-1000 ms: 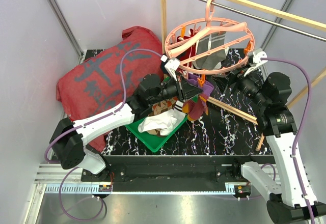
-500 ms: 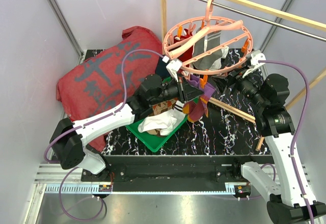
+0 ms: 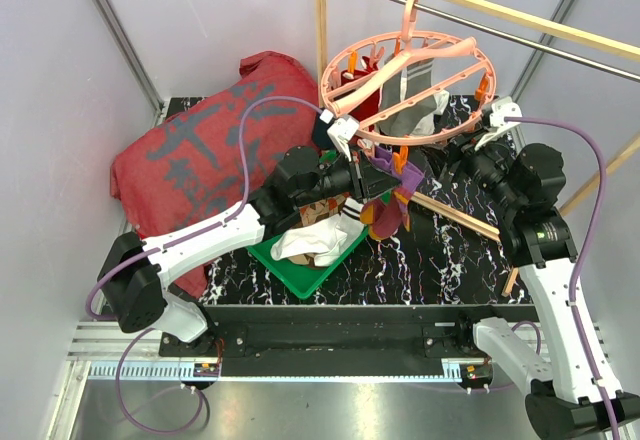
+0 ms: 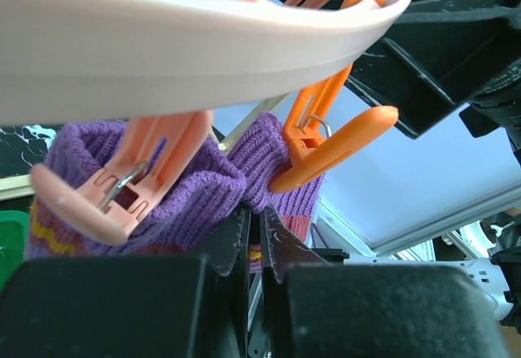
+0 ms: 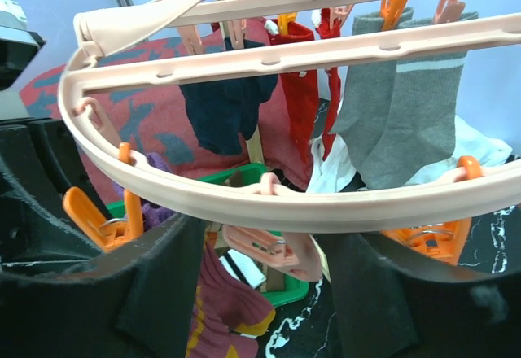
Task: Clip the socks to the hanger
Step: Open the clamp at the hanger, then pick up the sock from the bin.
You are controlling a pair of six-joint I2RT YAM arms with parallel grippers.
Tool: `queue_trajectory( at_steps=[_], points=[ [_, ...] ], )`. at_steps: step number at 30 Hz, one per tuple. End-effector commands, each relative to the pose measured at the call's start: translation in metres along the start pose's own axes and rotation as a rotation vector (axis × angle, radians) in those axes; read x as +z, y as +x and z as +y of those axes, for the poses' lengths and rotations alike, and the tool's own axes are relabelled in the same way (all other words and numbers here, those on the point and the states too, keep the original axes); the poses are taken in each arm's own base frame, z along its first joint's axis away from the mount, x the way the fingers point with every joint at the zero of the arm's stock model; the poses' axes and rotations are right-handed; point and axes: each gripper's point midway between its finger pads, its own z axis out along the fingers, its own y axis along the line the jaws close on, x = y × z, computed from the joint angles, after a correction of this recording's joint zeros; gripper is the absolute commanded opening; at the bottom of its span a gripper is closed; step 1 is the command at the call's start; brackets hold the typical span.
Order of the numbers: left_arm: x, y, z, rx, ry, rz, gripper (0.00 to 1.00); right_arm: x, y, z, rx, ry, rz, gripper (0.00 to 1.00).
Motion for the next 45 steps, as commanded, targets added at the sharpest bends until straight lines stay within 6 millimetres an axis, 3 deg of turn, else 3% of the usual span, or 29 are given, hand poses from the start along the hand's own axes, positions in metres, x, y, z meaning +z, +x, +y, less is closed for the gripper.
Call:
queue_trajectory(
  at_steps=[1,14,22,23,25,30,36,40,45],
  points=[
    [-0.008,-0.037,-0.037,0.056,0.076,-0.091,0.05,0.005,-0.011,-0.001,-0.039,0.007,-0.048,0.61],
    [-0.007,-0.036,-0.024,0.103,0.021,-0.08,0.1,-0.005,-0.014,0.004,0.017,0.014,-0.052,0.22],
    [0.008,-0.053,-0.004,0.176,0.034,-0.03,0.24,-0.021,-0.006,0.005,0.151,0.063,-0.055,0.18],
    [0.016,-0.048,0.004,0.184,0.03,-0.005,0.26,-0.023,-0.005,0.005,0.159,0.069,-0.055,0.18],
    [0.021,-0.053,-0.003,0.203,0.066,0.022,0.32,-0.023,0.003,0.001,0.169,0.095,-0.042,0.18],
    [0.026,-0.041,-0.003,0.233,0.108,0.08,0.52,-0.024,0.008,-0.014,0.203,0.184,-0.049,0.17],
    [-0.008,-0.038,0.008,0.309,0.0,0.076,0.69,-0.021,0.008,-0.013,0.222,0.178,-0.047,0.17],
    [-0.049,-0.035,0.019,0.368,-0.131,0.077,0.81,-0.019,0.014,-0.013,0.23,0.174,-0.031,0.17],
    [-0.097,-0.033,0.056,0.41,-0.393,0.057,0.88,-0.018,0.015,-0.014,0.227,0.175,-0.029,0.17]
  ],
)
